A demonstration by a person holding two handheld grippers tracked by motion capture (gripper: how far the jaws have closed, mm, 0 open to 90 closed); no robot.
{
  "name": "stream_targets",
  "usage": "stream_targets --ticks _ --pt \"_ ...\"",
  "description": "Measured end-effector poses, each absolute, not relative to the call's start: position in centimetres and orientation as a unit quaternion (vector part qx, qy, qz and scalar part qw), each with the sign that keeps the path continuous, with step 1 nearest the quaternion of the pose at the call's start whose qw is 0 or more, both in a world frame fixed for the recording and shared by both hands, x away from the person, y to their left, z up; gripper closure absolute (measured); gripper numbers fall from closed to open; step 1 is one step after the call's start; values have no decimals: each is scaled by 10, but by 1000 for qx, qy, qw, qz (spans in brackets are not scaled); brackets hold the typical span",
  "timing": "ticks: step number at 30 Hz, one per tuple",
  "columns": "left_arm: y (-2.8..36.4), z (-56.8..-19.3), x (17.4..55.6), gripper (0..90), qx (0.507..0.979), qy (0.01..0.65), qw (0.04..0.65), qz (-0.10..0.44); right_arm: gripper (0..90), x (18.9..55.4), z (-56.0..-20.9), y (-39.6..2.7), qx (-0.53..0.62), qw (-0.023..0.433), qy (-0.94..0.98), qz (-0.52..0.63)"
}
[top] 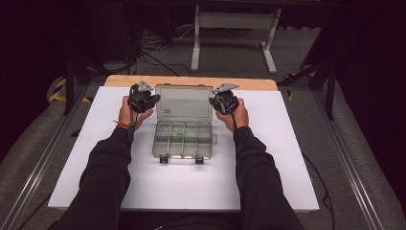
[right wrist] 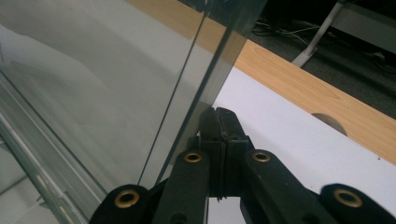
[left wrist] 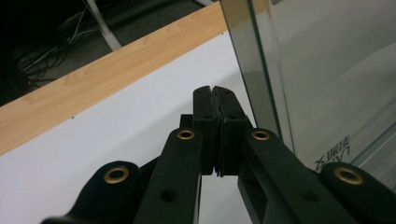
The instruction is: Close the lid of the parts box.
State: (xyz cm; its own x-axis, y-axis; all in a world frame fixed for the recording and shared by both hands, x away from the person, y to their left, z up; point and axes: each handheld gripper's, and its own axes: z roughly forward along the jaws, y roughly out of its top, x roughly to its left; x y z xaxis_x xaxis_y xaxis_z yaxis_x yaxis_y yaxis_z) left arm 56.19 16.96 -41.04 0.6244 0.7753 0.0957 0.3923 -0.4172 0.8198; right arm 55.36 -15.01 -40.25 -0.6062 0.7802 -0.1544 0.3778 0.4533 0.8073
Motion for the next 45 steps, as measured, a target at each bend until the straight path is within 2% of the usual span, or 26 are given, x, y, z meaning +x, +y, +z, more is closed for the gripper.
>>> stream_targets --ticks 15,22,28,45 --pt "175 -386 551 886 800 341 429 244 900 545 -381 -155 337 264 801 418" --pt "175 -378 546 887 812 319 420 252 900 539 -373 -156 328 262 800 428" --pt "177 -372 540 882 812 306 430 251 900 534 -367 -160 327 239 792 457" --pt "180 -376 527 874 812 300 442 236 900 518 -368 -161 339 212 786 472"
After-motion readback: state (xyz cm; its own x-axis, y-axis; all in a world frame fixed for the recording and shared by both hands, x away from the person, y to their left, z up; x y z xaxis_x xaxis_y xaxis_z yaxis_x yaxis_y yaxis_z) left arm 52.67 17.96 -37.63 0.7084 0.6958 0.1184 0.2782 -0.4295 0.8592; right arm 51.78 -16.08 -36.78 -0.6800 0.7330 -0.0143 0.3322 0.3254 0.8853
